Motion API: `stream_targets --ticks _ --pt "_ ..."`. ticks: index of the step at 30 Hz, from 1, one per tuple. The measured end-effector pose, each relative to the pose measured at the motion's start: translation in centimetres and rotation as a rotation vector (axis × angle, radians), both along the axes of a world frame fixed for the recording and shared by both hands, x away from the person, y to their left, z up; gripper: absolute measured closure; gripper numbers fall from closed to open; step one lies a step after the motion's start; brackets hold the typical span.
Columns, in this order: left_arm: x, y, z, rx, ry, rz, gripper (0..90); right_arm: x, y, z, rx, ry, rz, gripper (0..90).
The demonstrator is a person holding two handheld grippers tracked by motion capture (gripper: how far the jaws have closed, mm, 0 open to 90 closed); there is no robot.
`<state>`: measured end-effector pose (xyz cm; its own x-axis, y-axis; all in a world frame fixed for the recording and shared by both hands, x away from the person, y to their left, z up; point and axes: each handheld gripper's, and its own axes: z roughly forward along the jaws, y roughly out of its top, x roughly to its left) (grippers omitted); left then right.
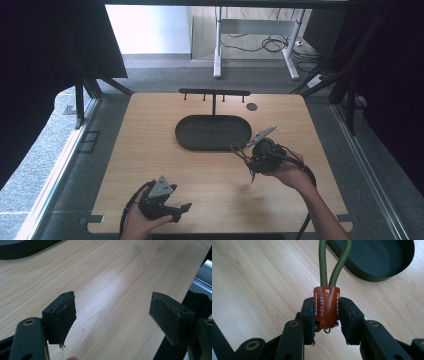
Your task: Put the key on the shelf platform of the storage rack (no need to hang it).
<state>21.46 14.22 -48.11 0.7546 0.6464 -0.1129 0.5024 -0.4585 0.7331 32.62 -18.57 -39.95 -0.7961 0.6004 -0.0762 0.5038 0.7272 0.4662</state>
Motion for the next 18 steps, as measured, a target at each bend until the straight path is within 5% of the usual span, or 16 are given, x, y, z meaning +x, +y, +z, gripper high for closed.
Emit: stream_targets --ticks 18 --pt "0.0 0.0 0.0 0.000 0.000 -0.002 22.0 1.4 0.8 0.6 -0.003 0.008 -0.001 66.5"
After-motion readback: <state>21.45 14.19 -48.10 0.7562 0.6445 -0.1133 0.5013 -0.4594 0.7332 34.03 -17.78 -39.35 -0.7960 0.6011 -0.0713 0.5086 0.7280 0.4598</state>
